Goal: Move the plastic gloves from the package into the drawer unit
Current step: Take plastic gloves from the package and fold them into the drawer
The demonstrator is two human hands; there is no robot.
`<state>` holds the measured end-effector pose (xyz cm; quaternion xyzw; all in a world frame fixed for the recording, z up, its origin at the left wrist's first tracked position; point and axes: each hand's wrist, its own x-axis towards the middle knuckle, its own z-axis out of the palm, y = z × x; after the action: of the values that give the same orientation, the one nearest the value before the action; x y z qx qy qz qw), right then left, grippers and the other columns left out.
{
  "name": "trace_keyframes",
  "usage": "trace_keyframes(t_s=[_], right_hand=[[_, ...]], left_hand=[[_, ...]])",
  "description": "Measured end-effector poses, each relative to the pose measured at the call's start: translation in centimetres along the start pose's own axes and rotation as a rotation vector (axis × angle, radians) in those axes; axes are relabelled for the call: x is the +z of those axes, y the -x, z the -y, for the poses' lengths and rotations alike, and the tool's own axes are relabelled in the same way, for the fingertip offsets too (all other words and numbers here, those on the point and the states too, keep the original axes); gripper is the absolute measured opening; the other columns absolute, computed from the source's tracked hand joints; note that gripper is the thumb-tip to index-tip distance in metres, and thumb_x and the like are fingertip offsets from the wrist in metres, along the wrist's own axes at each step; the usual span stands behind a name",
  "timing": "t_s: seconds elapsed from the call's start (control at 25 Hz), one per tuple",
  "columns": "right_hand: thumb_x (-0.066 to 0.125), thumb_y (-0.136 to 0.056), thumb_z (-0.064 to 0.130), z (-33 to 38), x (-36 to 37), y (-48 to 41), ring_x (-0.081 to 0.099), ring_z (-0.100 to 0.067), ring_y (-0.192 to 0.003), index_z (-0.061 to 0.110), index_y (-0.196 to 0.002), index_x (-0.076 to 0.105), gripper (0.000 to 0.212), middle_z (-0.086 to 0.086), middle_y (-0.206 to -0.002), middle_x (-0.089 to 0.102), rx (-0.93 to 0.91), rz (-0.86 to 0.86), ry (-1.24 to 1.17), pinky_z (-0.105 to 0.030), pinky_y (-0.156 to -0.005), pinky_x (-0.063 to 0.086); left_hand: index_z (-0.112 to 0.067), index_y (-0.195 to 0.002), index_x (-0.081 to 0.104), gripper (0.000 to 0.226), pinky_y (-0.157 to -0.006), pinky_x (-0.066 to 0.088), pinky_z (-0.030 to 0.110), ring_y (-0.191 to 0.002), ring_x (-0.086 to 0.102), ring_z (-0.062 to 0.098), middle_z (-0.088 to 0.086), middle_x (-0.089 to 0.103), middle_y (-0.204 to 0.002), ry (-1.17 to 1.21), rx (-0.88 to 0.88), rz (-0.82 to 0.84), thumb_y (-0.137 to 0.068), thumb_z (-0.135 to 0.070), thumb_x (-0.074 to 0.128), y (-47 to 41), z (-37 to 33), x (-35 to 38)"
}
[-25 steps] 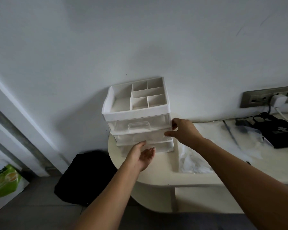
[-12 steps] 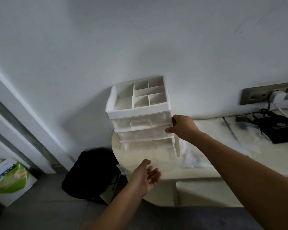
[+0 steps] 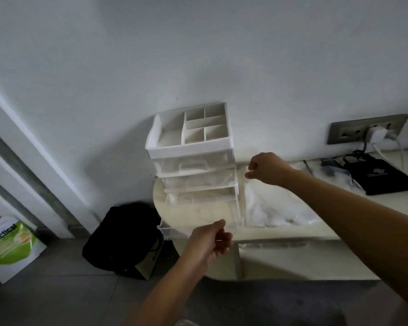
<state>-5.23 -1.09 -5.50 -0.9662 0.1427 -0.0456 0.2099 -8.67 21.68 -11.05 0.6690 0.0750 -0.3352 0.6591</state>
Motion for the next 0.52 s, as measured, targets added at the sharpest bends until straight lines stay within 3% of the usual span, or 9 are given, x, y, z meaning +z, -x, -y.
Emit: trace_keyframes(t_s=[0.16,0.28,0.36,0.44,0.52], right_hand=[[0.064,-0.087,0.032,-6.9,-5.6,2.9,0.058,-0.017,-0.081,0.007,-0.098,0.069,0.028,-0.006,-0.097,0.065,0.113,0.090,0.148,-0.022,-0.066,0.042],[0.063,-0.088,0.033,-12.9,-7.1,4.8,0.067,-0.024,-0.086,0.000,-0.106,0.066,0.037,-0.012,-0.100,0.069,0.310,0.250,0.099,-0.019,-0.063,0.047],[0.064,-0.087,0.035,-15.8,-6.5,5.5,0.067,-0.025,-0.086,-0.003,-0.112,0.060,0.045,-0.014,-0.099,0.066,0.449,0.305,0.010,-0.020,-0.060,0.049],[0.068,-0.083,0.039,-17.4,-5.0,6.1,0.065,-0.023,-0.083,-0.001,-0.110,0.055,0.049,-0.013,-0.100,0.063,0.547,0.333,-0.126,-0.023,-0.060,0.051],[0.069,-0.081,0.043,-18.2,-3.3,6.4,0.063,-0.020,-0.078,0.002,-0.104,0.055,0.050,-0.012,-0.098,0.062,0.581,0.339,-0.168,-0.025,-0.062,0.052]], left_hand=[[0.001,-0.091,0.067,0.028,-0.071,0.054,0.025,-0.070,0.066,0.013,0.003,0.070,-0.074,-0.272,0.298,0.079,-0.094,-0.025,0.057,0.4,-2.0,5.1],[0.004,-0.085,0.066,0.037,-0.075,0.053,0.027,-0.073,0.065,0.013,0.004,0.070,-0.076,-0.458,0.493,0.074,-0.091,-0.032,0.059,-0.6,-2.9,8.9],[-0.003,-0.083,0.064,0.034,-0.069,0.047,0.022,-0.075,0.061,0.014,0.003,0.067,-0.079,-0.579,0.542,0.092,-0.090,-0.036,0.061,-1.9,-3.0,10.9],[-0.013,-0.091,0.063,0.024,-0.071,0.040,0.017,-0.088,0.059,0.008,-0.004,0.065,-0.093,-0.696,0.561,0.119,-0.090,-0.037,0.061,-3.2,-2.5,12.8],[-0.017,-0.109,0.061,0.028,-0.086,0.038,0.019,-0.112,0.054,0.011,-0.002,0.060,-0.118,-0.833,0.586,0.125,-0.091,-0.037,0.059,-4.7,-1.5,14.2]])
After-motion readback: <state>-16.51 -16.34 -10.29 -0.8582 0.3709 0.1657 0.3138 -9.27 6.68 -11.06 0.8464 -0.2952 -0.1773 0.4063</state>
